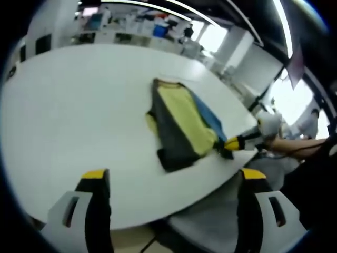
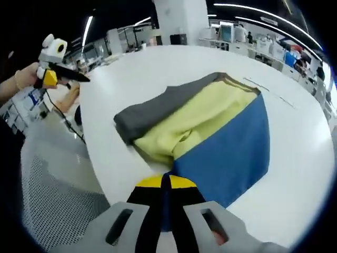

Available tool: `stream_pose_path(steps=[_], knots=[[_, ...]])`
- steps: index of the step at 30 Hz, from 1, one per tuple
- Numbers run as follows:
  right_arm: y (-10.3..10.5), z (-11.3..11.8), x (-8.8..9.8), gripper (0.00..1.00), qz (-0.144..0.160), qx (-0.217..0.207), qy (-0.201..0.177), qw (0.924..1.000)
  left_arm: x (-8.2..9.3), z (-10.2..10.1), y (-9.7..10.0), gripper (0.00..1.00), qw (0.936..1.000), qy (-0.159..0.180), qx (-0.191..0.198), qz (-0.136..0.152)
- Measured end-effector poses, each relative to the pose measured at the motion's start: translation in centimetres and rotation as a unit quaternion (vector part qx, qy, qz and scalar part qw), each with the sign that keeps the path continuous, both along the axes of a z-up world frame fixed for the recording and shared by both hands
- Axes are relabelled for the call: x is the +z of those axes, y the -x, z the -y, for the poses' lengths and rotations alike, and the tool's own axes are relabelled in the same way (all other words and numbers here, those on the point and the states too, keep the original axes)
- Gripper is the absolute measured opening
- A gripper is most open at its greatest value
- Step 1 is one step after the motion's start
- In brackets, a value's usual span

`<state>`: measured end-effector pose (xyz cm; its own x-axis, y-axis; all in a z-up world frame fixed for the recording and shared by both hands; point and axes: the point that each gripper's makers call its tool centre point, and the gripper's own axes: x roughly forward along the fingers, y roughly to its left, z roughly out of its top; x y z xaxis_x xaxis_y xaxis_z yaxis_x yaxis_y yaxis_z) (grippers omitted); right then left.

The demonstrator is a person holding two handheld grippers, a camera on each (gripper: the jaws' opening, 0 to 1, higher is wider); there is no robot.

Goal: Fold the garment on the visible template until the final outline fits inside the template.

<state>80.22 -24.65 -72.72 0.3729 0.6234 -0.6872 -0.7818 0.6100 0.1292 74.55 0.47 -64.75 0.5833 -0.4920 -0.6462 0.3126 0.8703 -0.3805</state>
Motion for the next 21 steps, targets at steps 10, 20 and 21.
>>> stream_pose_path(steps=[10,20,21], knots=[[-3.3,8.7,4.9,0.02,0.032,-0.147,-0.055,0.9871,0.5,1.6,0.0,0.96,0.9999,0.000,-0.012,0.006],[-5.8,16.8,6.6,0.02,0.057,-0.232,-0.054,0.9694,1.1,2.4,0.5,0.96,0.9999,-0.004,-0.011,0.007],[-6.1,17.6,6.6,0.02,0.058,-0.240,-0.053,0.9675,1.1,2.4,0.4,0.96,0.9999,-0.005,-0.010,0.007]])
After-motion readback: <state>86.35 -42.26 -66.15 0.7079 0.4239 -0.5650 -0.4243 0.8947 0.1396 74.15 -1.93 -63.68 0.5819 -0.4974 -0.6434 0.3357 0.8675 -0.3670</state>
